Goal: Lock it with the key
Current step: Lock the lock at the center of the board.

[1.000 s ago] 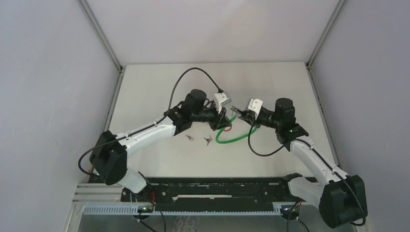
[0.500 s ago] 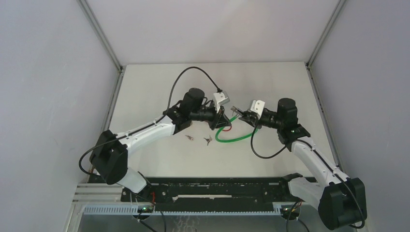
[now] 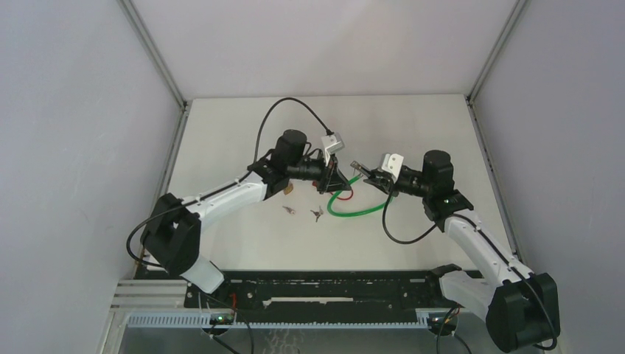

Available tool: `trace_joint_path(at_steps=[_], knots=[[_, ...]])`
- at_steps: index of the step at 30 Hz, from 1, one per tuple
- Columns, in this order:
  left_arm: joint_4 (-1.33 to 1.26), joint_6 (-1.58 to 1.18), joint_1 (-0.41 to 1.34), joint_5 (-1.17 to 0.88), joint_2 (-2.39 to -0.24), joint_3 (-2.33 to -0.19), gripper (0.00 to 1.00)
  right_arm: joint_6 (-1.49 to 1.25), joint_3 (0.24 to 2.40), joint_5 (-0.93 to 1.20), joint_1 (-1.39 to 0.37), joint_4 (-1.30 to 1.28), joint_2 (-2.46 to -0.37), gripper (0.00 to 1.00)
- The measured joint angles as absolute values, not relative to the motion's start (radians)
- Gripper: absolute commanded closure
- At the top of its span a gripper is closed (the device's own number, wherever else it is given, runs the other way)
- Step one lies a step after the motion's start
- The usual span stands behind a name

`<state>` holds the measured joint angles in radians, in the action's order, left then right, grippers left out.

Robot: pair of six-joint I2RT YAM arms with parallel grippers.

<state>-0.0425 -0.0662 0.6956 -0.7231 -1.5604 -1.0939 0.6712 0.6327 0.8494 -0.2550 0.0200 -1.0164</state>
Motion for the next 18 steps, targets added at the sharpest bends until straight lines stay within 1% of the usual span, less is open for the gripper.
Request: trace_joint_path(at_steps=[3, 9, 16, 18], knots=[[-0.043, -0.064, 0.691, -0.731, -1.562, -1.094, 1.0, 0.672, 0.63, 0.843, -0.26, 0.026, -1.016, 0.83], [-0.044, 0.037, 0.691, -0.73, -1.551, -1.085, 1.0, 0.646, 0.63, 0.845, -0.262, 0.03, -1.013, 0.71], [-0.039, 0.184, 0.696, -0.683, -1.533, -1.073, 1.0, 0.602, 0.63, 0.885, -0.263, 0.01, -1.016, 0.5], [-0.037, 0.216, 0.698, -0.662, -1.53, -1.073, 1.0, 0.596, 0.631, 0.904, -0.259, -0.013, -1.02, 0.48]])
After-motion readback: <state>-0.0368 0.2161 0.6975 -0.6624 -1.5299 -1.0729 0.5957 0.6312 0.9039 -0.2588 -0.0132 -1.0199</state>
